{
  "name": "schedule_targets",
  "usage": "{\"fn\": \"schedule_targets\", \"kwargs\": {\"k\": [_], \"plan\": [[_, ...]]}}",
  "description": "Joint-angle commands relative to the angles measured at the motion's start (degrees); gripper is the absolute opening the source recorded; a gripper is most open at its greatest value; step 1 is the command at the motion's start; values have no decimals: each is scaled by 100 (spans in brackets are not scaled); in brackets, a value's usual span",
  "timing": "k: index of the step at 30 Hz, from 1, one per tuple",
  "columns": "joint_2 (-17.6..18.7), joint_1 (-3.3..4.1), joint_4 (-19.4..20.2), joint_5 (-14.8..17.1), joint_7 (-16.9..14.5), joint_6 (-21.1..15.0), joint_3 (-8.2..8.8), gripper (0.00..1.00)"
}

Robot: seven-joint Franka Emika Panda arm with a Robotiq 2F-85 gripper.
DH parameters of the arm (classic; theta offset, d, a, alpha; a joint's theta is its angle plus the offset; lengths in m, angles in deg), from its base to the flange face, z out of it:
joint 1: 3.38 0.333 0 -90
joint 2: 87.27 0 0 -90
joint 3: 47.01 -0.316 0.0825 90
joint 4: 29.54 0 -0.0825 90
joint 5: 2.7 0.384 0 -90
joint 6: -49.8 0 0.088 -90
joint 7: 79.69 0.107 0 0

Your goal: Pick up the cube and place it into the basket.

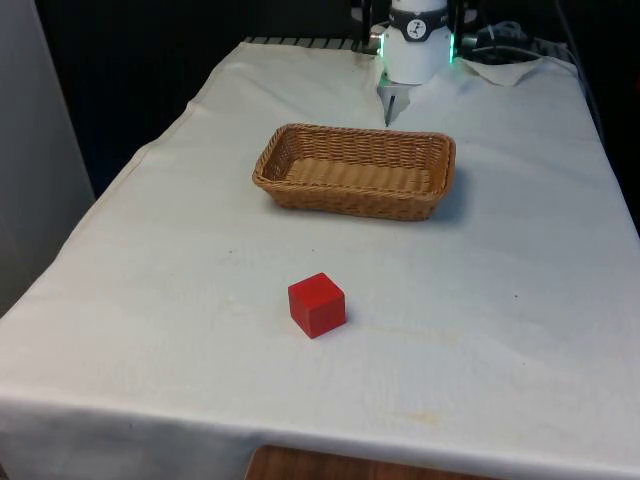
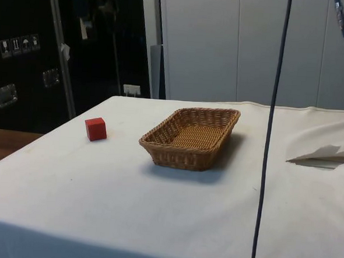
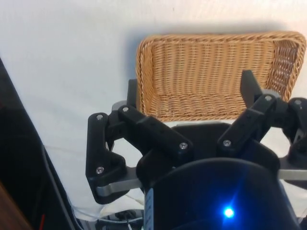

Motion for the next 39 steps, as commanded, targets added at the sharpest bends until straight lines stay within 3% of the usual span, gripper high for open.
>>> {"fn": "schedule_targets", "kwargs": {"k": [1, 13, 22, 32, 39], "plan": [[74, -6, -92, 17, 40, 86, 0, 100], [384, -40, -332, 34, 275, 57, 17, 100], [441, -80, -361, 52, 407, 46, 52, 100], [430, -74, -332, 34, 561, 23, 92, 100], [510, -80, -321, 63, 934, -132, 92, 100]]}}
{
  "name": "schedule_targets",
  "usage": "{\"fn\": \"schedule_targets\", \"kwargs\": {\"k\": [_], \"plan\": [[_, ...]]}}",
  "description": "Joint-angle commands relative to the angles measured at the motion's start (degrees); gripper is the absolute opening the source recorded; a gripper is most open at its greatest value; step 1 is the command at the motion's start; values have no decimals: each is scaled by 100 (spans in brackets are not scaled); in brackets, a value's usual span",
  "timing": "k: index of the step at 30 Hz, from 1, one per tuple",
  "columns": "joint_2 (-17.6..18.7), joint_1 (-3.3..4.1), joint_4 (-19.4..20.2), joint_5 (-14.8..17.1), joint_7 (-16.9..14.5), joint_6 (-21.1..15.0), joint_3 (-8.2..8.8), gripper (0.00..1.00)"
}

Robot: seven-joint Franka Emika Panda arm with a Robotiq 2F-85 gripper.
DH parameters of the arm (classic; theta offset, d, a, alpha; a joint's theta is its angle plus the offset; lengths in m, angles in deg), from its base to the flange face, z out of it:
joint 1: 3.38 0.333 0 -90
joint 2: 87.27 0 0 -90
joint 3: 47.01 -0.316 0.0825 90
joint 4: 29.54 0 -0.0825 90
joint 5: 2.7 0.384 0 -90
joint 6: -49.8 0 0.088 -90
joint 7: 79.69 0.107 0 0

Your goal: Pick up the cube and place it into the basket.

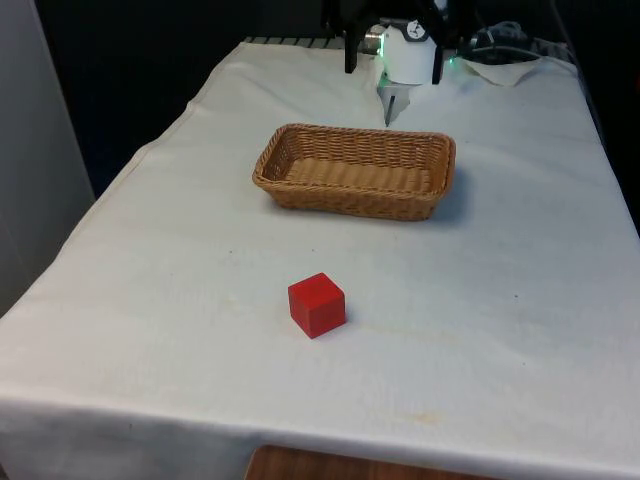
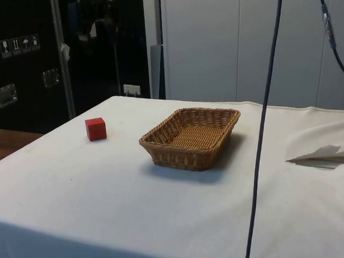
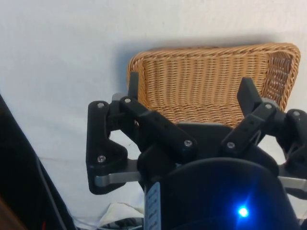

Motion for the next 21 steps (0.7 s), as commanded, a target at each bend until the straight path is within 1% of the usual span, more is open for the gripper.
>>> {"fn": "schedule_targets", "kwargs": {"k": [1, 2, 3, 6, 10, 11, 13, 18, 20, 21], "plan": [[29, -6, 0, 29, 69, -86, 0, 100], [11, 0, 0, 0, 40, -23, 0, 100], [40, -6, 0, 29, 97, -109, 0, 100], [109, -11, -17, 34, 212, -218, 0, 100], [206, -17, -46, 40, 309, -344, 0, 100], [166, -6, -6, 0, 292, -332, 0, 100], [264, -23, -57, 46, 350, -435, -6, 100], [435, -34, -86, 86, 464, -705, -6, 100], [504, -34, -97, 103, 510, -808, -6, 100], [441, -17, -46, 52, 487, -773, 6, 100]]}}
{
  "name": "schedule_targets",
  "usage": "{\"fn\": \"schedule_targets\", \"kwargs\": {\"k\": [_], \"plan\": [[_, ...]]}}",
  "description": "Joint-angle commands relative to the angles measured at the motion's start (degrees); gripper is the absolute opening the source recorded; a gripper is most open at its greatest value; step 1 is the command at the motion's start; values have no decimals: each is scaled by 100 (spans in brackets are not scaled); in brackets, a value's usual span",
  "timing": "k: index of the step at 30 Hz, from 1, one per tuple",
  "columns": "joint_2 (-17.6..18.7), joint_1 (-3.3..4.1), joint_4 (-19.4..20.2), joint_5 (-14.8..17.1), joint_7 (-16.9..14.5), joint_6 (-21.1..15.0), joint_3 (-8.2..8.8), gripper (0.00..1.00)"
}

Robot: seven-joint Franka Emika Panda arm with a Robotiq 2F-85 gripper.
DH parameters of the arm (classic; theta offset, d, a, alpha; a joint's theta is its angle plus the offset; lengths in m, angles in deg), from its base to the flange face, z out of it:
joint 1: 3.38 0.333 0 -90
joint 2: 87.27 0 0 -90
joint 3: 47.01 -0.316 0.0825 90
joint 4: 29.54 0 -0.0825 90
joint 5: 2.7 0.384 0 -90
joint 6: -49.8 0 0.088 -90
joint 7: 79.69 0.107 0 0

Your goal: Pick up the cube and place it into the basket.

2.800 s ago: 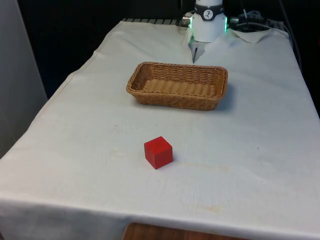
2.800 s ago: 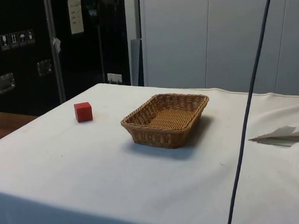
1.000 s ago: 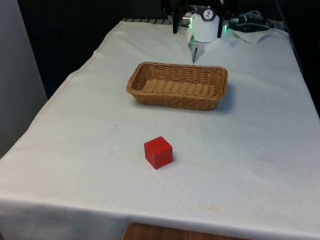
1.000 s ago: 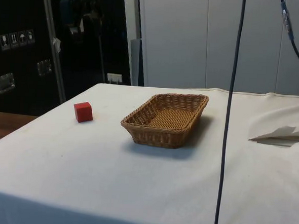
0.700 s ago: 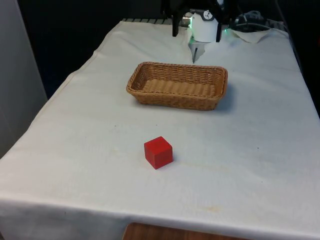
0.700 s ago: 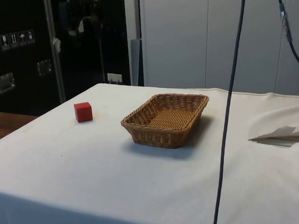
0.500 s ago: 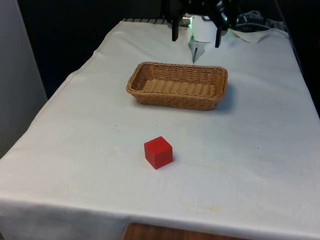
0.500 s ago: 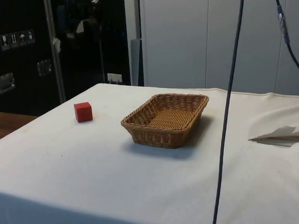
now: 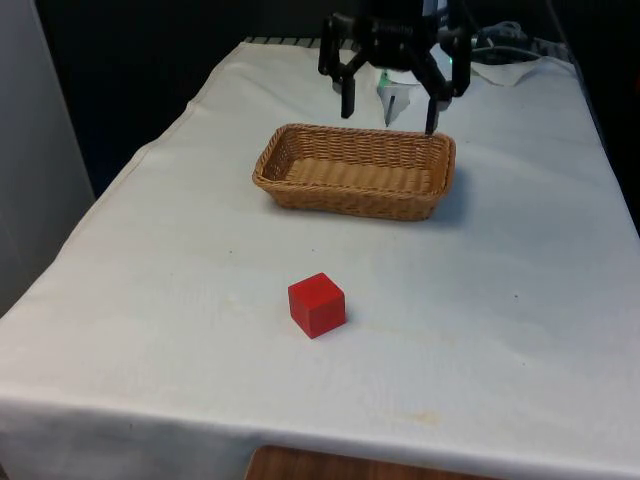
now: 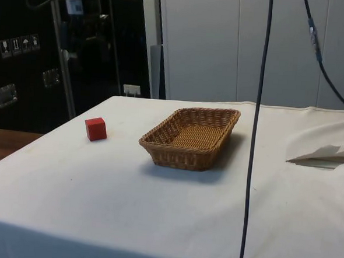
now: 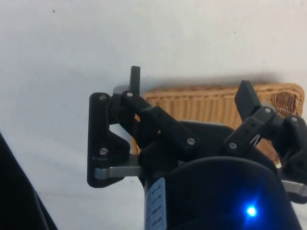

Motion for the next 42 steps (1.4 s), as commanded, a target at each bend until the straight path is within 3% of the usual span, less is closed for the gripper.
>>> {"fn": "schedule_targets", "kwargs": {"k": [1, 9, 17, 18, 25, 26, 33, 34, 36, 42], "plan": [[92, -23, -57, 57, 40, -74, -17, 100], [286, -11, -69, 63, 218, -367, 0, 100], [653, -52, -201, 212, 487, -716, -23, 100], [573, -23, -155, 143, 453, -665, 0, 100], [922, -69, -321, 332, 625, -894, -23, 100], [894, -40, -286, 286, 619, -900, 0, 100], [1186, -97, -464, 384, 831, -945, 0, 100], [1134, -63, -441, 344, 802, -928, 0, 100], [1209, -115, -470, 384, 854, -928, 11, 100], [1289, -160, -498, 401, 877, -905, 74, 100]]}}
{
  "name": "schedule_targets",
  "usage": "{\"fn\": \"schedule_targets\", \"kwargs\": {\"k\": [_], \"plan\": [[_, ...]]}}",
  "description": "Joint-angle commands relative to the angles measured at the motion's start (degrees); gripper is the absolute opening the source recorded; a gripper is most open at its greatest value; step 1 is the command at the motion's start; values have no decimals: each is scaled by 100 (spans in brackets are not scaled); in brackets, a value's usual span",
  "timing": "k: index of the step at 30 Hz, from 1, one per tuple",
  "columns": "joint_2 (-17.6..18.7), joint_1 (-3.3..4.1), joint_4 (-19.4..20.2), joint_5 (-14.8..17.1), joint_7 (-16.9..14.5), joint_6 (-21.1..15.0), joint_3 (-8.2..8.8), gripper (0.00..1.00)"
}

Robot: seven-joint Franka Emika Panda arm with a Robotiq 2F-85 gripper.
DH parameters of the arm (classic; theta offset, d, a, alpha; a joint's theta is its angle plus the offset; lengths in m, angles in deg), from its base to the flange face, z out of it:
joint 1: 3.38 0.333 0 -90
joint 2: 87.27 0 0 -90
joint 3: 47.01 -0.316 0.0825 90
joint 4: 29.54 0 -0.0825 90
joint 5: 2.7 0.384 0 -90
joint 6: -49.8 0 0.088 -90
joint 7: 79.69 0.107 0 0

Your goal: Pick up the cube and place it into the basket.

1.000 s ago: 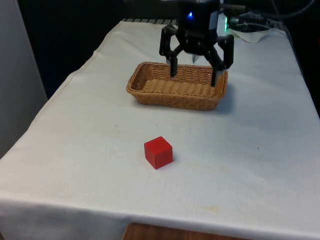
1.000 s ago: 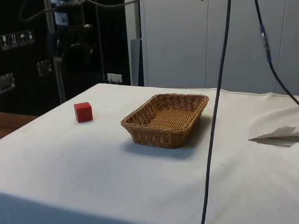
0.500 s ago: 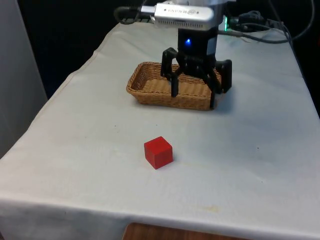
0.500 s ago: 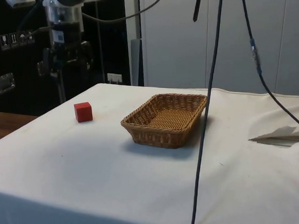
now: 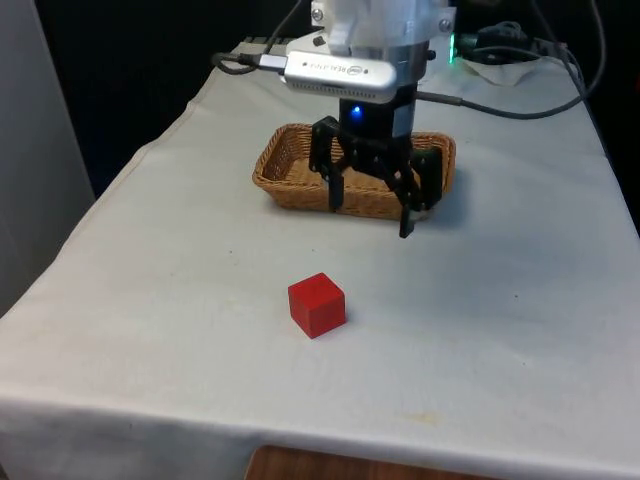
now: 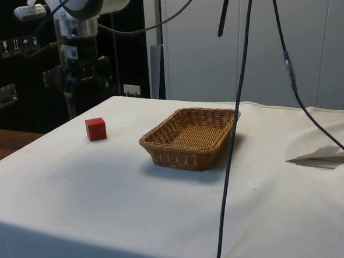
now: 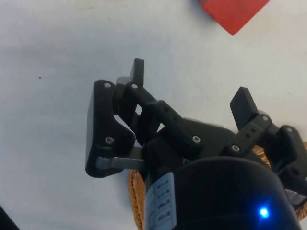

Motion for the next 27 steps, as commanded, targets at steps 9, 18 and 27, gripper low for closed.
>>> {"fn": "schedule_targets", "kwargs": {"k": [9, 18, 27], "plan": [[229, -52, -143, 126, 6, -17, 115, 100], [498, -80, -309, 229, 155, -69, 195, 100], [625, -103, -315, 229, 401, -115, 218, 100]]}}
